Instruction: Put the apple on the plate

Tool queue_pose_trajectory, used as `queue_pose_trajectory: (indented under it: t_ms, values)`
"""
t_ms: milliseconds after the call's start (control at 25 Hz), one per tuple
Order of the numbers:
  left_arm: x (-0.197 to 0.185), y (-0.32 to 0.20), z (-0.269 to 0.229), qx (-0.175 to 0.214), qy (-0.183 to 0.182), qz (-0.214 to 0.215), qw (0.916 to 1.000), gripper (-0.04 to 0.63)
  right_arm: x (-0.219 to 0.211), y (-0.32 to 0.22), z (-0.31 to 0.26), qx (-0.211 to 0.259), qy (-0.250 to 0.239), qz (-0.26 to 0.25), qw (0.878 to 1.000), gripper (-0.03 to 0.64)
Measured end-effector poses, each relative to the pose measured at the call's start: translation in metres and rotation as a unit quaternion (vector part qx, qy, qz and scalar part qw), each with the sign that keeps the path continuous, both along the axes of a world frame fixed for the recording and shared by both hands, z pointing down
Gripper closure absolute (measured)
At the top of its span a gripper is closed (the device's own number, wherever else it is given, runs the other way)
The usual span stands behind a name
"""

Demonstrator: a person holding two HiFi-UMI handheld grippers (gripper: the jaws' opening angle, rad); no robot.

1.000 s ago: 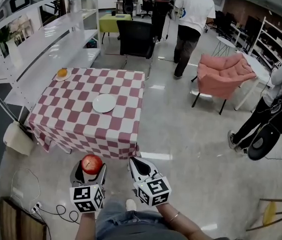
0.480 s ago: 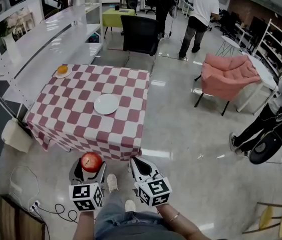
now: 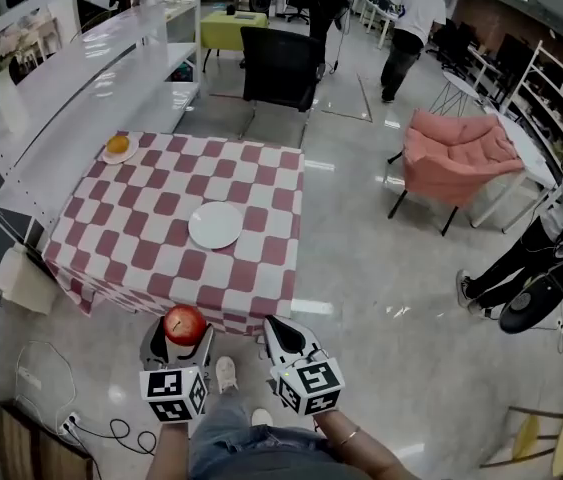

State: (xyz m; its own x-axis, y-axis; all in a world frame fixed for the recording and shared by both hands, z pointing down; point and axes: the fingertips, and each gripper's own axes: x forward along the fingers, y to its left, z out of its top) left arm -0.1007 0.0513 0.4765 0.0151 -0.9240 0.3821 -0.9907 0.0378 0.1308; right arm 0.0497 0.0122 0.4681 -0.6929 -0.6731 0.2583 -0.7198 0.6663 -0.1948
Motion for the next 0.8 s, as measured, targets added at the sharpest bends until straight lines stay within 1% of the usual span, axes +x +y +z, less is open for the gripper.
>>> queue_pose_trajectory:
  t_ms: [400, 800]
  values:
    - [-0.03, -0.068, 0.004, -0.008, 0.001, 0.021, 0.9997, 0.193, -0.032, -0.062, 0.002, -0.006, 0.009, 0.016, 1.0, 0.606]
    - [-0.055, -0.123, 0.008, -0.012, -0.003, 0.048, 0.9988, 0.193, -0.056, -0.104, 0.006, -0.008, 0.03, 0.034, 0.999, 0.606]
